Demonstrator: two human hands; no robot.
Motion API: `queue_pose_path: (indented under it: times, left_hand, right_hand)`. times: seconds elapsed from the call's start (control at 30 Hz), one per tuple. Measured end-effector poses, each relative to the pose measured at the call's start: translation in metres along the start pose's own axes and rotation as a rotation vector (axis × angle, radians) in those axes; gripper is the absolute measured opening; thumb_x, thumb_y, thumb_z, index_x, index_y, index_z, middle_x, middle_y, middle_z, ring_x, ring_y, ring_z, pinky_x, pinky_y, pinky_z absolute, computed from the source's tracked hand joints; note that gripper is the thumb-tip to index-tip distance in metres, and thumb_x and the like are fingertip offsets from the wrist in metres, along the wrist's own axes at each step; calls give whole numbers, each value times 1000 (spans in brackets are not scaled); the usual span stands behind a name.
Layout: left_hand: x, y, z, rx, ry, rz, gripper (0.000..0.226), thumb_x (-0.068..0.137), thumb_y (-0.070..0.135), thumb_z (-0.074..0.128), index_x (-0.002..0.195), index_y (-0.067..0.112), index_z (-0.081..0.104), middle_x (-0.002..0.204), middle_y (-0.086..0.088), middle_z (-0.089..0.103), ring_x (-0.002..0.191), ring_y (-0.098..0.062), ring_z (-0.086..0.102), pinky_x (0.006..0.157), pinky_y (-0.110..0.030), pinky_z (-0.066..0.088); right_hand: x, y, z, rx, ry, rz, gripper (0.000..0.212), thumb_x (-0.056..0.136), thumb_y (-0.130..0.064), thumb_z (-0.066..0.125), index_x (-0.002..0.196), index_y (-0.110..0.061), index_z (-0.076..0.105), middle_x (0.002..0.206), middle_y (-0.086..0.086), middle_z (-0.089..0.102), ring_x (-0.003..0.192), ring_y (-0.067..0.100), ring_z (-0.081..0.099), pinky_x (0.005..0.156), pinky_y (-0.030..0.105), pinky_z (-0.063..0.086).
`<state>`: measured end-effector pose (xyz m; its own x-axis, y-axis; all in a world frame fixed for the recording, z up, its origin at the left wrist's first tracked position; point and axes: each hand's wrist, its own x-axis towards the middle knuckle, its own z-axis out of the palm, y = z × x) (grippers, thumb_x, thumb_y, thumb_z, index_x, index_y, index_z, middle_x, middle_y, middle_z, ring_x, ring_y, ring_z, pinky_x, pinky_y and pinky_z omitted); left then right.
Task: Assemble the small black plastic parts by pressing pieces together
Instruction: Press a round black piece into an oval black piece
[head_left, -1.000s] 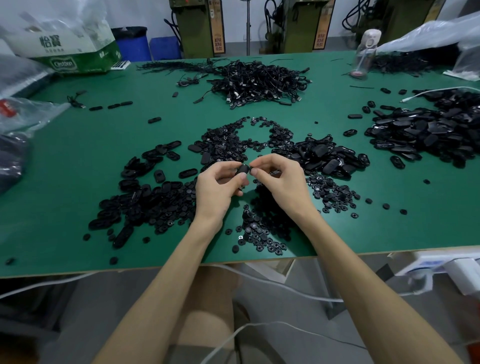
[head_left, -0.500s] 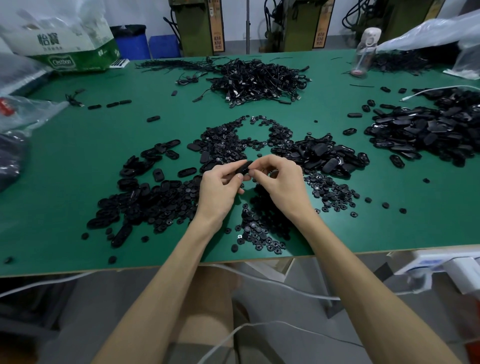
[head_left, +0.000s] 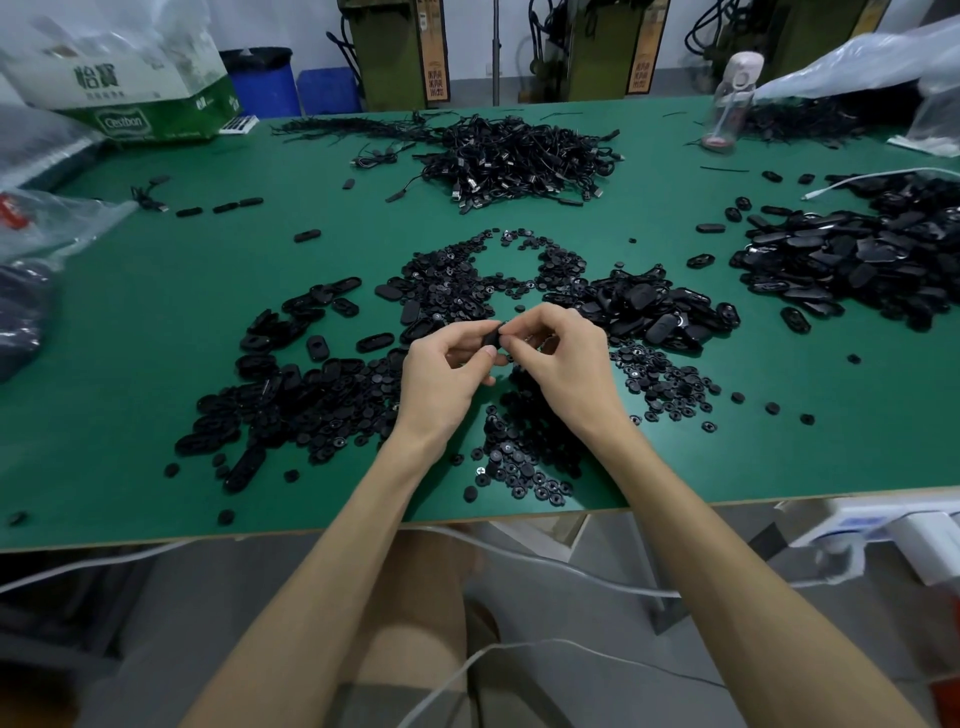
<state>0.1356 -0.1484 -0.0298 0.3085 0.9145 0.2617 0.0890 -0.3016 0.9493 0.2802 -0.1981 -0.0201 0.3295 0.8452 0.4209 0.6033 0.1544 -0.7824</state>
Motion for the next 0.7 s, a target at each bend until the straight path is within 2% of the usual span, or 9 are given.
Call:
queue_pose_path:
  times: [0.17,0.33,0.43,0.53,0.7]
  left_hand:
    - [0,1,0,-31,-14,-12,26,95,-3,67,120,3,72,102,-7,77,87,-13,76,71,-23,58]
    - [0,1,0,-57,-16,7,24,99,1,65,122,1,71,102,-4,77,88,-13,75,73,-26,60]
    - [0,1,-2,-119,9,-24,24,100,2,63,123,3,71,101,0,77,86,-12,75,75,-26,60]
    - [0,0,-4,-178,34,-47,22,100,2,63,120,6,72,102,-5,78,86,-15,75,75,-27,60]
    - [-1,1,-4,-155,29,-30,18,97,4,68,113,9,75,97,-5,79,82,-15,74,70,-24,58]
  right_hand:
    - [0,1,-1,-6,19,-36,4,90,-11,77,92,-14,76,88,-11,66,93,16,58,80,27,48]
    - [1,0,3,-94,31,-134,5,89,-12,79,91,-8,78,90,-2,65,94,21,55,80,27,43]
    - [0,-1,4,-95,-8,-178,8,92,-11,77,98,-10,81,97,3,67,97,21,55,84,26,45]
    - [0,-1,3,-52,-50,-161,18,95,-10,72,107,-18,82,102,2,64,103,21,55,88,23,44]
    - [0,0,1,76,-62,-100,17,97,-9,68,101,-22,80,103,-2,60,89,15,61,76,25,49]
